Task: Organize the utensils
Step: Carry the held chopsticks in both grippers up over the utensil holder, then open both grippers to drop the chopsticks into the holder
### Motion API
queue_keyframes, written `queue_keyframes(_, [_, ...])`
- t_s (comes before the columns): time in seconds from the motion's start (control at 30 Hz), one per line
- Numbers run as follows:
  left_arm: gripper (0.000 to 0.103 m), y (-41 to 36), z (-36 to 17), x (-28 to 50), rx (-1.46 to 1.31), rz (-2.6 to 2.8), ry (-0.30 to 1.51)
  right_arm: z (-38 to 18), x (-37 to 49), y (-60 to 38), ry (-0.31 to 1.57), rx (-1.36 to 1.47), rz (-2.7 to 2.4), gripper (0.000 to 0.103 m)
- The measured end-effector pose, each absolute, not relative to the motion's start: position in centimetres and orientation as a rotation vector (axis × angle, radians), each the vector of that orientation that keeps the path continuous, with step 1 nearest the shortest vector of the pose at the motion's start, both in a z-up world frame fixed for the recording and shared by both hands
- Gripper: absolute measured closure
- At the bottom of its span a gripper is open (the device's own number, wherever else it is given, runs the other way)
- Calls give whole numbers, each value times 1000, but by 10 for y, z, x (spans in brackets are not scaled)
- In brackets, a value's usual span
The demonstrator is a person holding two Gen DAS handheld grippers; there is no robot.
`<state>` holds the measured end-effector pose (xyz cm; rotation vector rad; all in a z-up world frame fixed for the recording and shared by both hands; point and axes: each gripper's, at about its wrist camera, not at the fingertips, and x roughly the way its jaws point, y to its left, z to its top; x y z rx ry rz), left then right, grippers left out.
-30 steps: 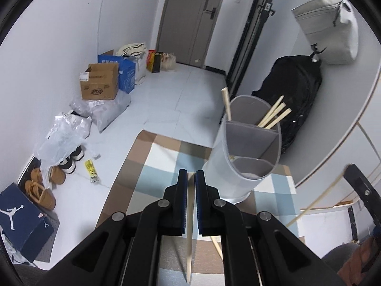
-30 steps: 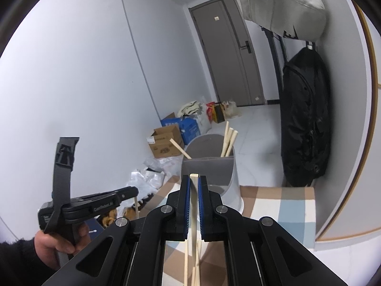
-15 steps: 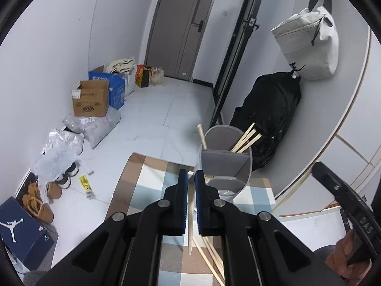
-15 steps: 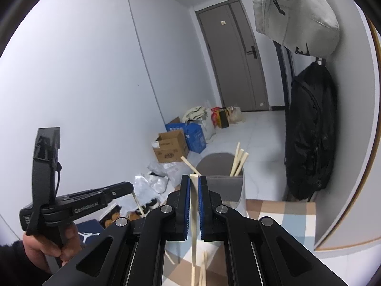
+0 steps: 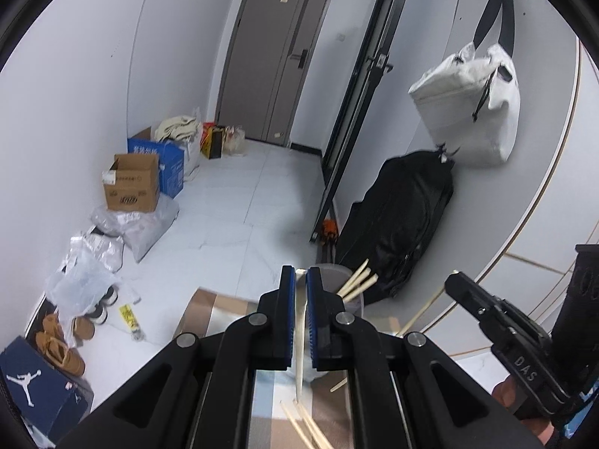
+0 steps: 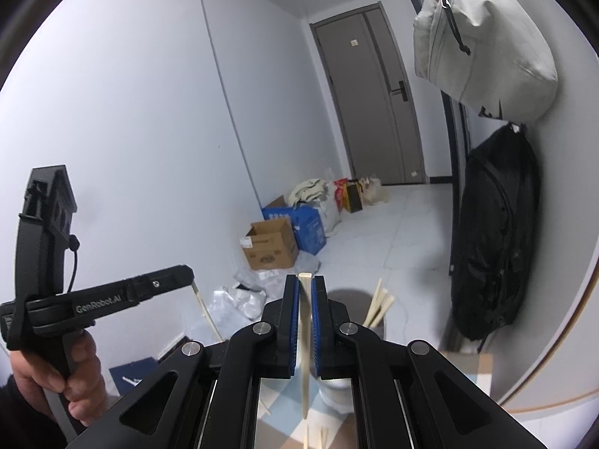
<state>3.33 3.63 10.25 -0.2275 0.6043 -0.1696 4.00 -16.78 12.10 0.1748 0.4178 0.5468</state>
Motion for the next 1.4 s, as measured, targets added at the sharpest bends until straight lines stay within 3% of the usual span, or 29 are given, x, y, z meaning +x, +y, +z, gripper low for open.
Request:
queue_keyframes(0.53, [101,23,134,100,-212,-207,550,163,106,-164,364,162,511,97])
queue_keyframes(1.4, [101,6,87,158,-172,-220,640,116,169,-152,452,127,510,97])
